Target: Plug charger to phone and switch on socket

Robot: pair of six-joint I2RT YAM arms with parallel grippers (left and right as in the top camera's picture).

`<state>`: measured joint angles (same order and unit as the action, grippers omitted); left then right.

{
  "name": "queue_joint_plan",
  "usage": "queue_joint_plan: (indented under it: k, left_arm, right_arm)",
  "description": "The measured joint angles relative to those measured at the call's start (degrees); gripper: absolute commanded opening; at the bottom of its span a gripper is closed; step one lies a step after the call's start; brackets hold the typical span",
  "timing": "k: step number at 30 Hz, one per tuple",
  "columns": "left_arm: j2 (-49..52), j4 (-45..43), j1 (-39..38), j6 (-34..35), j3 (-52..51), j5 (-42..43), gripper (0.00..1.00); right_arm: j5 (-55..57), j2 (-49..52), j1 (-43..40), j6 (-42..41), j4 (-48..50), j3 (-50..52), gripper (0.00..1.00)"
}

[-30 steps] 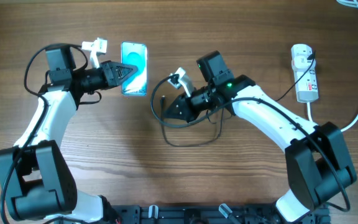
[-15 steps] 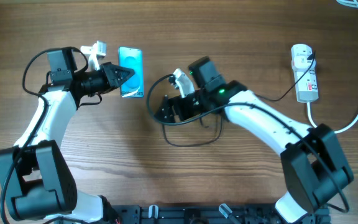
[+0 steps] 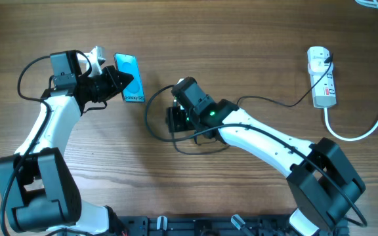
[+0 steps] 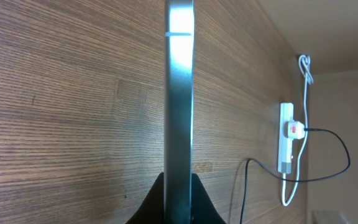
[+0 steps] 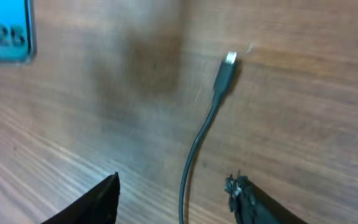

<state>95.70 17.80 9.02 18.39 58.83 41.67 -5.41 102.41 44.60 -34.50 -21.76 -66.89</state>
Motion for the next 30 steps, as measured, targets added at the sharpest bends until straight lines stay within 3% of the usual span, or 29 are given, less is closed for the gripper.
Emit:
queue_joint_plan:
  k: [3,12,17,24,30]
  left_arm:
    - [0.0,0.0,0.0,0.0,0.0,-0.1,0.04]
    - [0.0,0.0,0.0,0.0,0.0,-0.1,0.04]
    - [0.0,0.0,0.0,0.0,0.0,-0.3,0.04]
    - [0.0,0.0,0.0,0.0,0.0,-0.3,0.04]
    - [0.0,0.1,0.0,0.0,0.0,-0.3,0.04]
  right_arm:
    - [1.8,1.4,0.5,-0.6,1.7,-0.3,0.43]
    - [5.4,9.2,3.4,-0.9,2.8,-0.4,0.44]
    - [5.9,9.9,3.4,-0.8,-1.3,-1.0,0.45]
    - [3.9,9.5,1.9,1.3,-19.5,-3.5,0.60]
    - [-1.7,9.8,-4.5,7.1,-39.2,-4.2,0.75]
